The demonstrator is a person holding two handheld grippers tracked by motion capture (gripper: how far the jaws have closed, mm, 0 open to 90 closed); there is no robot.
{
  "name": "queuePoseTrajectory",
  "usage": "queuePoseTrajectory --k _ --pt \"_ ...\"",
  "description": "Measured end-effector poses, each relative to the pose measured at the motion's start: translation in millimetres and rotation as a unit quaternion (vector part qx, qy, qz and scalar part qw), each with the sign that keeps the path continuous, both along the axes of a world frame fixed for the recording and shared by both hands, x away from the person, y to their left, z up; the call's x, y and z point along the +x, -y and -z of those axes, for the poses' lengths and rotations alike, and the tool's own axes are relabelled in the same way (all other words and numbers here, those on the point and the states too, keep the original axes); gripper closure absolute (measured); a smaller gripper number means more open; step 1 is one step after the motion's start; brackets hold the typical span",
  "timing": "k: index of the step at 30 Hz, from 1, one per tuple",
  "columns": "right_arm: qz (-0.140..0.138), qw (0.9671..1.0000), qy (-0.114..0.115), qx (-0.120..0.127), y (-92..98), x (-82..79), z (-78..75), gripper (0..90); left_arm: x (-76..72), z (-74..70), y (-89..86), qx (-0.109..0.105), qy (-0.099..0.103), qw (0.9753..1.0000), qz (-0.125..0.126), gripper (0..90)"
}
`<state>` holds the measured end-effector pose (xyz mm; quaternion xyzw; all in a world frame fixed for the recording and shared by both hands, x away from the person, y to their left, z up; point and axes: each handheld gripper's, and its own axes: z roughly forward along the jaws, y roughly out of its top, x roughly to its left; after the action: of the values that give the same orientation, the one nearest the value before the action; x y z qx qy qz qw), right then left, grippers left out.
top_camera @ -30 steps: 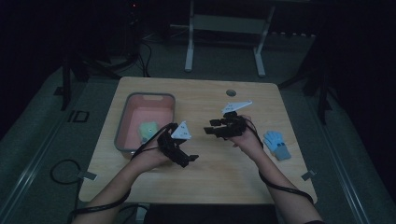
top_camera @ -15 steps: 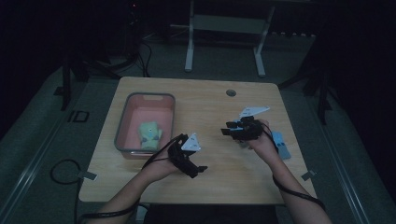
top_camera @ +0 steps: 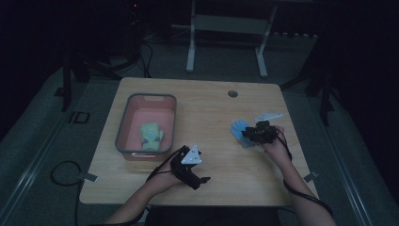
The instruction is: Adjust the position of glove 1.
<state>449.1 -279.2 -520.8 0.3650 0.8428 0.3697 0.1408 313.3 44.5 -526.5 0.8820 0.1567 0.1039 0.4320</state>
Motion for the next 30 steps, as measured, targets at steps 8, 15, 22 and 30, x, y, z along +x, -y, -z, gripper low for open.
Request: queuePoseTrajectory --k 8,15,22,30 --pt "0.01 0.9994 0.0 -0.033 3.5 7.4 13.2 67.3 -2.2 17.0 -3.7 -0.003 -0.01 0.9998 -0.017 3.8" --pt "0.001 0.9991 -0.004 -0.042 1.4 8.6 23.2 66.2 -2.8 17.2 -7.1 0.005 -0.003 0.9999 -0.016 3.8" --pt "0.007 0.9983 -0.022 -0.054 -6.3 6.5 21.0 84.8 -4.5 19.0 -6.7 -0.001 -0.001 0.9998 -0.018 3.8" --pt "0.051 0.9978 -0.039 -0.019 -14.3 -3.6 9.0 87.2 -5.4 17.3 -7.1 -0.008 0.004 0.9998 -0.02 3.8"
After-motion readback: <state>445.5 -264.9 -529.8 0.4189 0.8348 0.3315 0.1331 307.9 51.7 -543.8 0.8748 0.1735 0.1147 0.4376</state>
